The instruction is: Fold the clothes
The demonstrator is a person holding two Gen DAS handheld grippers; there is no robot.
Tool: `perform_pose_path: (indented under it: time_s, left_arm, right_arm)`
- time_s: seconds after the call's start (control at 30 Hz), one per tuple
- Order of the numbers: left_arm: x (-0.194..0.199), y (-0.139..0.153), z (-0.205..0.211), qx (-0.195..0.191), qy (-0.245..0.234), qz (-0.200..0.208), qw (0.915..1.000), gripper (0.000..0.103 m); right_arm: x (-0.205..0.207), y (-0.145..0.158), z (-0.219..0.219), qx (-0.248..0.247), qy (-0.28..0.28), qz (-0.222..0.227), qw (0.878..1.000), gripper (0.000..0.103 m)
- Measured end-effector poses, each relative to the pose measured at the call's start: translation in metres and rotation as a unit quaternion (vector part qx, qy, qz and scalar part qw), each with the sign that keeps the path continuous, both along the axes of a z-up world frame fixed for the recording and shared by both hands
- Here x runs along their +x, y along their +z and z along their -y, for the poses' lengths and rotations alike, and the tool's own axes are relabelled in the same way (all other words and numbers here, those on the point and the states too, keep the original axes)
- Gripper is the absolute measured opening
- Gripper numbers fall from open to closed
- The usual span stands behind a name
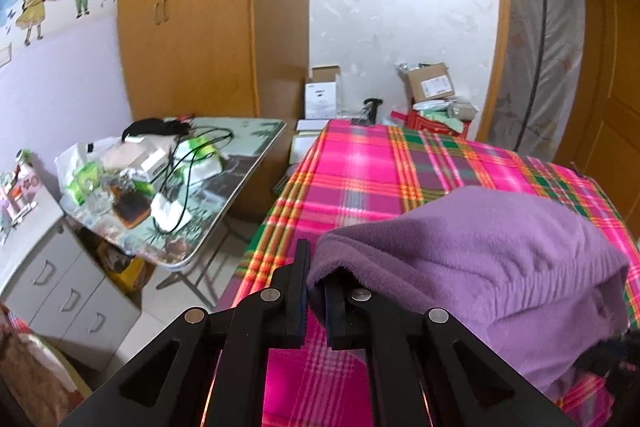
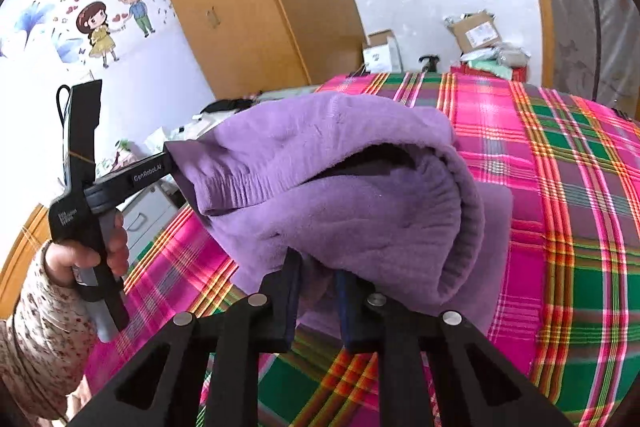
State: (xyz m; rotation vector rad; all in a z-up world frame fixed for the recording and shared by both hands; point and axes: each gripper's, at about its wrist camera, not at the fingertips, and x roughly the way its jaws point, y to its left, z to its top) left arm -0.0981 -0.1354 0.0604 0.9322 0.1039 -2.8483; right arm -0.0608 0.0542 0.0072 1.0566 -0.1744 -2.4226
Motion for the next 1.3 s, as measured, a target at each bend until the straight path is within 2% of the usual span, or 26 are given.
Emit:
perform_pose_path:
  time_s: [0.1,0.2,0.23,0.33,0.4,0.47,0.63,0.67,0.7,0.73,0.8,1.07,1.2,1.3]
  left_arm:
    - [0.002,-0.004,0.007,0.007,0.008,0.006,0.9999,0.006]
    - [0.004,-0.007,0.011,0.008,0.012,0.009,0.9999,0.006]
    - [0.004,-0.009,0.012,0.009,0.012,0.010,0.9998,0.006]
    - [0.004,-0.016,0.013,0.014,0.014,0.019,0.9996,0.006]
    - [0.004,-0.020,0.010,0.017,0.013,0.024,0.9995,0.006]
    - [0.006,-0.023,0.008,0.018,0.008,0.028,0.9994,0.006]
    - [0.011,-0.024,0.003,0.014,-0.005,0.036,0.9993,0.006]
    - [0.012,-0.024,0.001,0.013,-0.007,0.036,0.9992,0.006]
    - [0.013,-0.024,0.000,0.013,-0.010,0.037,0.9992,0.006]
    - [0.015,-0.023,-0.002,0.013,-0.014,0.036,0.9992,0.006]
    - [0.018,-0.021,-0.006,0.013,-0.024,0.035,0.9990,0.006]
    - [0.042,0.013,-0.025,0.023,-0.065,-0.007,0.9976,0.005]
    - [0.059,0.034,-0.034,0.031,-0.087,-0.031,0.9952,0.005]
    - [0.067,0.041,-0.045,0.036,-0.104,-0.034,0.9933,0.006]
  right_arm:
    - [0.008,0.002,-0.016,-0.006,-0.015,0.007,1.000,0.028]
    - [0.022,0.001,-0.040,0.008,-0.049,0.010,0.999,0.030]
    - [0.026,-0.002,-0.049,0.013,-0.064,0.013,0.998,0.033]
    - [0.016,-0.018,-0.065,0.030,-0.109,0.045,0.993,0.039]
    - [0.007,-0.026,-0.066,0.032,-0.120,0.061,0.990,0.039]
    - [0.001,-0.031,-0.065,0.031,-0.125,0.070,0.989,0.044]
    - [-0.012,-0.034,-0.049,0.029,-0.117,0.067,0.990,0.047]
    - [-0.013,-0.033,-0.047,0.028,-0.116,0.064,0.991,0.042]
    - [-0.014,-0.032,-0.045,0.028,-0.114,0.061,0.991,0.027]
    - [-0.014,-0.031,-0.044,0.029,-0.113,0.056,0.992,0.021]
    - [-0.010,-0.026,-0.048,0.016,-0.115,0.048,0.992,0.016]
    - [0.013,0.012,-0.070,0.018,-0.148,-0.017,0.989,0.011]
    - [0.022,0.026,-0.093,0.015,-0.173,-0.032,0.984,0.010]
    - [0.032,0.030,-0.110,0.014,-0.194,-0.038,0.980,0.010]
